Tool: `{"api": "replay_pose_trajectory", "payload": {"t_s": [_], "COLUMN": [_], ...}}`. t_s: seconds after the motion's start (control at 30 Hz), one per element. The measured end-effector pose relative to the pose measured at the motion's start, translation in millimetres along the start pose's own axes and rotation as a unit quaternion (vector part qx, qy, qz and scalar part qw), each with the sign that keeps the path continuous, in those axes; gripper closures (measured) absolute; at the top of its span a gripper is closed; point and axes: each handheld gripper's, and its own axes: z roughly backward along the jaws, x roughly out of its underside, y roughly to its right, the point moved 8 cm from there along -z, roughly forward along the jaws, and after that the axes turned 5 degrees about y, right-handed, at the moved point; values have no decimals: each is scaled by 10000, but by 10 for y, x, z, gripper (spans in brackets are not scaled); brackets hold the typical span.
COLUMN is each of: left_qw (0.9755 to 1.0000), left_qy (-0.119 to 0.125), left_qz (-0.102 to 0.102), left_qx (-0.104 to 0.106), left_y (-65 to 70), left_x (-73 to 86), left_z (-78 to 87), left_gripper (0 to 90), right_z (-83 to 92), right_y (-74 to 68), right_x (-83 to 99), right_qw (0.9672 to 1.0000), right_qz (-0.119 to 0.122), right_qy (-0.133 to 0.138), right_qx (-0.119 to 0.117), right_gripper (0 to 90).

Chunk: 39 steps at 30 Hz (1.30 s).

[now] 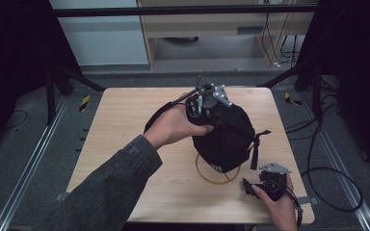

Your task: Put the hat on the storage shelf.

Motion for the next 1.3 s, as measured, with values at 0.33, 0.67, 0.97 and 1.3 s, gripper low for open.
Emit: {"api": "replay_pose_trajectory", "payload": {"t_s": [0.33, 0.67, 0.97, 1.3], "left_qw": [9999, 9997, 9990, 9975], "left_qy": [112, 210, 334, 591], "left_qz": [14, 44, 96, 257], "left_qx": [-60, -126, -266, -275], "left_y": [18, 26, 61, 111], "left_x": [-3, 51, 90, 155], "left_z": [35, 124, 241, 291], "left_gripper": [664, 610, 409, 118], "right_z": [0, -1, -1, 0], "right_y": [0, 0, -1, 0], "right_x": [0, -1, -1, 0], "right_qw": [10000, 10000, 10000, 10000], "right_qz": [0, -1, -5, 0], "right_qy": [-1, 0, 0, -7], "right_qx": [1, 2, 5, 7], "right_gripper": [5, 5, 5, 5]}}
